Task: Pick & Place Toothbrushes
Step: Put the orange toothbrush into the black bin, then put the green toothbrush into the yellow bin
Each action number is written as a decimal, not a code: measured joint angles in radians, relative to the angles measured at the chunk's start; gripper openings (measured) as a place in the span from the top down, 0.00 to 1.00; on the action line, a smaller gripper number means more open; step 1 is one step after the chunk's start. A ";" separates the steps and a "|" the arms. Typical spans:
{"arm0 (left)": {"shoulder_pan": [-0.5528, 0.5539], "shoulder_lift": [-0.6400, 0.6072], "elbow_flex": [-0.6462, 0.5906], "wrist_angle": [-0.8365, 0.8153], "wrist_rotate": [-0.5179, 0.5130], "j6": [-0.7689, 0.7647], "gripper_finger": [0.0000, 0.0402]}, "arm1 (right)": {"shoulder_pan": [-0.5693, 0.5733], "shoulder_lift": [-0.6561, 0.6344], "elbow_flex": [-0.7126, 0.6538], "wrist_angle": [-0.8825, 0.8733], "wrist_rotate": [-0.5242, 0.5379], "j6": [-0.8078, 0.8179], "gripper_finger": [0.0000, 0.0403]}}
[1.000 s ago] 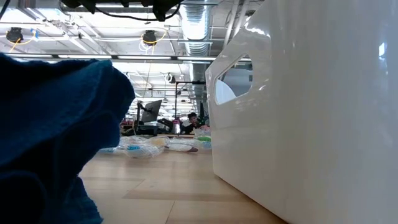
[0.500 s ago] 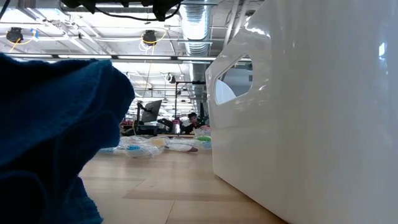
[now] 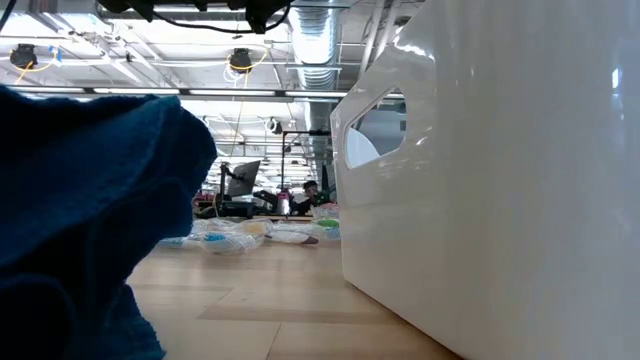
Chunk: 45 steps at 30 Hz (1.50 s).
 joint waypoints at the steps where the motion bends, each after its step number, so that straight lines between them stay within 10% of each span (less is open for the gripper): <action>1: 0.000 0.000 0.000 0.000 0.000 0.000 0.53 | 0.000 0.000 0.000 0.004 0.001 -0.007 0.91; 21: 0.000 0.000 0.000 0.001 0.000 0.000 0.53 | -0.053 0.000 0.001 0.004 0.022 -0.050 0.72; 34: 0.001 0.000 0.000 0.004 0.000 0.000 0.53 | -0.192 -0.075 0.204 -0.128 0.102 -0.420 0.72; 45: 0.001 0.000 0.000 -0.047 0.000 0.000 0.53 | -0.356 -0.109 0.290 0.104 0.265 -0.864 0.72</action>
